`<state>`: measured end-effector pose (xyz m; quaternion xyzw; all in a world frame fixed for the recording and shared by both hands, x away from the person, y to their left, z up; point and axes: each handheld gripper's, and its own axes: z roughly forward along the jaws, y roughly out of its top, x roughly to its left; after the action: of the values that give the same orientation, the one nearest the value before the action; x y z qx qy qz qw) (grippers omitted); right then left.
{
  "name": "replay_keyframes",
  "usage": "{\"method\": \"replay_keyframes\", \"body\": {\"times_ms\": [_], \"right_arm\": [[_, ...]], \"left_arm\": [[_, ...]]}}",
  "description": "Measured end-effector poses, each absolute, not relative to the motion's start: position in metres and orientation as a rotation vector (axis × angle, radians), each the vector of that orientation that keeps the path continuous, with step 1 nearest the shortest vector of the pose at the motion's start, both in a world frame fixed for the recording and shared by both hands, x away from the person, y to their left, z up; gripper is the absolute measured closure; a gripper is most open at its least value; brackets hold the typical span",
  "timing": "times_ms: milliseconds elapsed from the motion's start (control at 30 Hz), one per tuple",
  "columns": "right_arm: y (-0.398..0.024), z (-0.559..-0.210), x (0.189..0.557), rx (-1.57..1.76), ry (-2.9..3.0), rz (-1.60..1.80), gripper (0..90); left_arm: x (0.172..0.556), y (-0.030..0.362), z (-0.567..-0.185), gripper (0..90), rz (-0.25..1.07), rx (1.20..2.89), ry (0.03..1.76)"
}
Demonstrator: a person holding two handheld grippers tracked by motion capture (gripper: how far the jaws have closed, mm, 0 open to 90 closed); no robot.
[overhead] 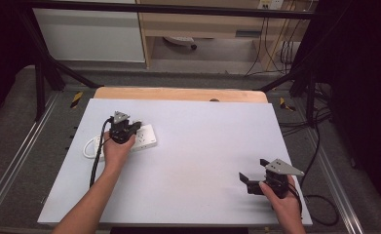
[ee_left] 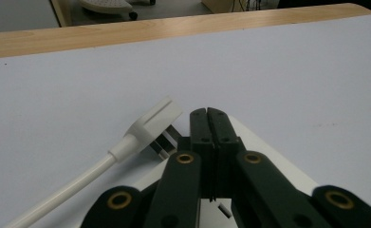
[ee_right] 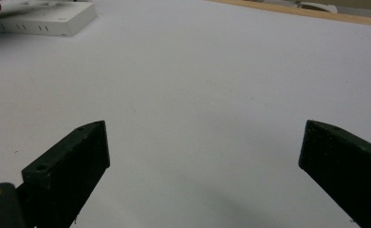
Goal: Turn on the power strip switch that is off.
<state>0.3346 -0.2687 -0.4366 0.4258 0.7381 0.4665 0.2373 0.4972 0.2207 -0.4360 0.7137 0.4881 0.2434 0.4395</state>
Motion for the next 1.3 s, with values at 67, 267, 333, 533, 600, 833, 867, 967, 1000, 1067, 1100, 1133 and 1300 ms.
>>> {"method": "replay_keyframes", "body": {"times_ms": [67, 267, 333, 533, 600, 833, 867, 967, 1000, 1067, 1100, 1133, 1300], "right_arm": [[-0.2689, -0.4365, 0.3345, 1.169, 2.022, 1.279, 3.4], [-0.2693, -0.4364, 0.3344, 1.168, 2.022, 1.281, 3.4], [-0.2692, -0.4364, 0.3344, 1.168, 2.023, 1.281, 3.4], [-0.2693, -0.4365, 0.3344, 1.17, 2.024, 1.281, 3.4], [-0.2693, -0.4365, 0.3344, 1.17, 2.024, 1.281, 3.4], [-0.2695, -0.4364, 0.3344, 1.171, 2.023, 1.283, 3.4], [-0.2694, -0.4364, 0.3344, 1.17, 2.024, 1.283, 3.4], [-0.2694, -0.4364, 0.3343, 1.168, 2.023, 1.282, 3.4], [-0.2694, -0.4363, 0.3342, 1.168, 2.024, 1.283, 3.4], [-0.2697, -0.4363, 0.3342, 1.171, 2.023, 1.285, 3.4], [-0.2697, -0.4362, 0.3342, 1.173, 2.023, 1.287, 3.3], [-0.2697, -0.4362, 0.3342, 1.174, 2.023, 1.288, 3.3], [-0.2696, -0.4363, 0.3342, 1.17, 2.024, 1.285, 3.3]], "left_arm": [[0.4968, 0.2215, -0.4364, 90.0, 0.606, 1.768, 1.216], [0.4961, 0.2193, -0.4388, 90.0, 0.604, 1.768, 1.215], [0.4957, 0.219, -0.4398, 90.0, 0.606, 1.769, 1.216], [0.4959, 0.2191, -0.4427, 90.0, 0.601, 1.771, 1.222], [0.4956, 0.2196, -0.4429, 90.0, 0.606, 1.773, 1.22], [0.4933, 0.2204, -0.4433, 90.0, 0.611, 1.769, 1.249], [0.4931, 0.2204, -0.4435, 90.0, 0.613, 1.768, 1.254], [0.4928, 0.2207, -0.4436, 90.0, 0.614, 1.762, 1.279], [0.4928, 0.2204, -0.4438, 90.0, 0.619, 1.761, 1.285], [0.493, 0.2202, -0.444, 90.0, 0.623, 1.764, 1.292], [0.4931, 0.2198, -0.4442, 90.0, 0.627, 1.766, 1.295], [0.4931, 0.2196, -0.4442, 90.0, 0.63, 1.767, 1.296], [0.4932, 0.219, -0.4445, 90.0, 0.627, 1.771, 1.293]]}}
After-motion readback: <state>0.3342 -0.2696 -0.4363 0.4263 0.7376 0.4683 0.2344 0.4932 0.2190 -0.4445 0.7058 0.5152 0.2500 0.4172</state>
